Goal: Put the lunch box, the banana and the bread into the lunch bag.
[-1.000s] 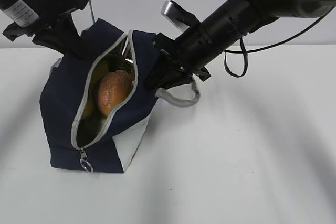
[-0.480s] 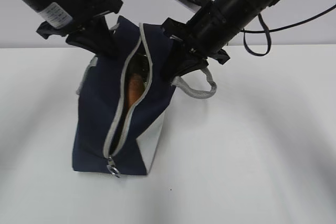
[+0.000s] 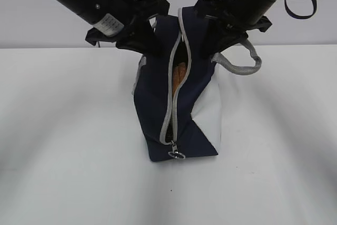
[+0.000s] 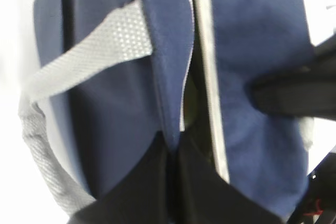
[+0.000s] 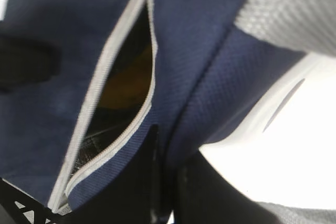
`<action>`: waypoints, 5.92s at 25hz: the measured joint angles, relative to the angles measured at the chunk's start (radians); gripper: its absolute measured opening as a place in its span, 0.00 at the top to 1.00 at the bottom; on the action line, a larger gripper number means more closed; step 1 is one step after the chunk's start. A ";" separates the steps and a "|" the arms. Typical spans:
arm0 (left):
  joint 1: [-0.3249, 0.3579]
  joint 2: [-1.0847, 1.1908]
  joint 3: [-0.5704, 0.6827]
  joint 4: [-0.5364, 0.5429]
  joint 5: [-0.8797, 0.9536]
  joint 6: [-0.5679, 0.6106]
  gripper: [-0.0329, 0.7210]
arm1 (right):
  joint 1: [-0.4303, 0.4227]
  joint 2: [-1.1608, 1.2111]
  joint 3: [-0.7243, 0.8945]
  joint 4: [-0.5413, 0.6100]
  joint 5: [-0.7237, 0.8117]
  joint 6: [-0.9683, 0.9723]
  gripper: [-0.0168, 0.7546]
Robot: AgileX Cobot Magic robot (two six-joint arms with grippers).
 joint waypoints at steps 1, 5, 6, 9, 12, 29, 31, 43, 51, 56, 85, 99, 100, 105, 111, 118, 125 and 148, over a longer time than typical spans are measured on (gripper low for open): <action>0.000 0.010 0.000 -0.009 -0.006 0.000 0.96 | 0.000 0.000 -0.002 -0.005 0.000 0.002 0.99; 0.000 0.035 0.000 -0.024 -0.024 0.000 0.96 | 0.000 0.026 -0.005 -0.016 0.000 0.004 0.99; 0.000 0.036 0.000 -0.024 -0.029 0.000 0.96 | 0.000 0.034 -0.005 -0.018 0.000 0.004 0.99; 0.000 0.038 0.000 -0.024 -0.053 0.000 0.94 | 0.000 0.039 -0.005 -0.022 0.000 0.004 0.94; -0.002 0.038 0.000 -0.024 -0.082 0.000 0.76 | 0.000 0.039 -0.008 -0.022 0.000 0.004 0.73; 0.001 -0.178 0.037 -0.021 -0.025 0.243 0.29 | 0.008 -0.263 0.186 0.007 -0.057 -0.005 0.42; 0.001 -0.204 0.078 -0.021 -0.019 0.259 0.29 | 0.014 -0.338 0.307 0.032 -0.118 -0.051 0.42; 0.001 -0.445 0.417 -0.070 -0.056 0.395 0.31 | 0.014 -0.681 1.030 0.663 -0.325 -0.970 0.42; 0.001 -0.501 0.438 -0.070 -0.052 0.407 0.32 | 0.014 -0.632 1.143 0.757 -0.349 -1.180 0.42; 0.001 -0.501 0.438 -0.068 -0.042 0.408 0.33 | 0.014 -0.599 1.145 0.803 -0.366 -1.218 0.42; 0.001 -0.501 0.438 -0.059 -0.041 0.423 0.37 | 0.014 -0.073 1.048 1.088 -0.469 -1.865 0.50; 0.001 -0.501 0.438 -0.057 -0.041 0.423 0.38 | 0.016 -0.014 0.998 1.138 -0.451 -1.873 0.76; 0.001 -0.501 0.438 -0.057 -0.041 0.423 0.38 | 0.016 -0.014 0.998 1.150 -0.451 -1.873 0.78; 0.001 -0.501 0.438 -0.057 -0.041 0.423 0.38 | 0.016 -0.014 0.995 1.172 -0.451 -1.876 0.82; 0.001 -0.501 0.438 -0.057 -0.040 0.423 0.38 | 0.016 -0.014 0.995 1.147 -0.464 -1.829 0.97; 0.001 -0.501 0.438 -0.054 -0.037 0.423 0.39 | 0.016 -0.048 0.995 1.046 -0.481 -1.671 1.00; 0.001 -0.501 0.438 -0.054 -0.025 0.423 0.39 | 0.016 -0.138 0.995 0.848 -0.481 -1.430 1.00; 0.001 -0.501 0.438 -0.022 -0.015 0.426 0.39 | 0.016 -0.389 0.768 0.559 -0.424 -1.047 1.00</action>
